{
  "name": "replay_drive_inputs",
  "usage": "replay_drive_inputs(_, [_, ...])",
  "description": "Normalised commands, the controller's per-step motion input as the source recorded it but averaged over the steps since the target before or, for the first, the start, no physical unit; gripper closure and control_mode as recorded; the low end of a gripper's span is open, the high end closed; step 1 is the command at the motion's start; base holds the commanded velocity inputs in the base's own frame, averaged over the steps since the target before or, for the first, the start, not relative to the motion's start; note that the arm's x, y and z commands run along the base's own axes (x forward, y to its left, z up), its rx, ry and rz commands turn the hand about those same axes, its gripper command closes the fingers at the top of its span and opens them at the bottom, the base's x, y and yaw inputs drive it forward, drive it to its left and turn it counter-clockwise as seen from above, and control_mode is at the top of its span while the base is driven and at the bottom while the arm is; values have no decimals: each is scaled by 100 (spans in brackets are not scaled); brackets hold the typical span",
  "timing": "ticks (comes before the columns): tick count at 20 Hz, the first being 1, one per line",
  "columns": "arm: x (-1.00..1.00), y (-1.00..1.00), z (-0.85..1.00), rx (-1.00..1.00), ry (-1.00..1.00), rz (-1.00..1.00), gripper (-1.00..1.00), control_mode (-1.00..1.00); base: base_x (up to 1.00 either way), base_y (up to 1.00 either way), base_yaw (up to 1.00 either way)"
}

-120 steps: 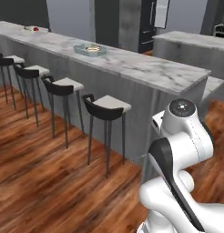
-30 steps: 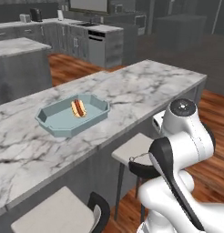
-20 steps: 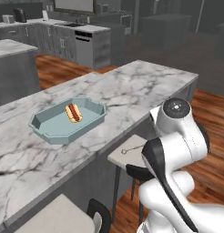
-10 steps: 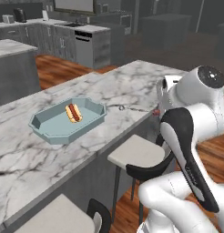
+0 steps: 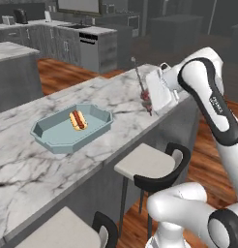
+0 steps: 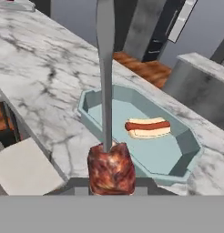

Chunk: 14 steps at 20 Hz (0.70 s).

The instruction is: Place the cold items (tomato and lemon wedge) from the fridge in one tupperware on the dining counter. Place the warm items (hot dog and kebab skewer) in the stove area in another tupperware.

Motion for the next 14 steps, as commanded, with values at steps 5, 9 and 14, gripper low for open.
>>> replay_drive_inputs(5, [93,100,-17,14,11,21,100,-100,0,0,0])
replay_drive_inputs(9, [74,100,-20,-1,-3,9,100,-100,0,0,0])
replay_drive_inputs(14, [18,79,-3,-40,-10,-4,100,-100,0,0,0])
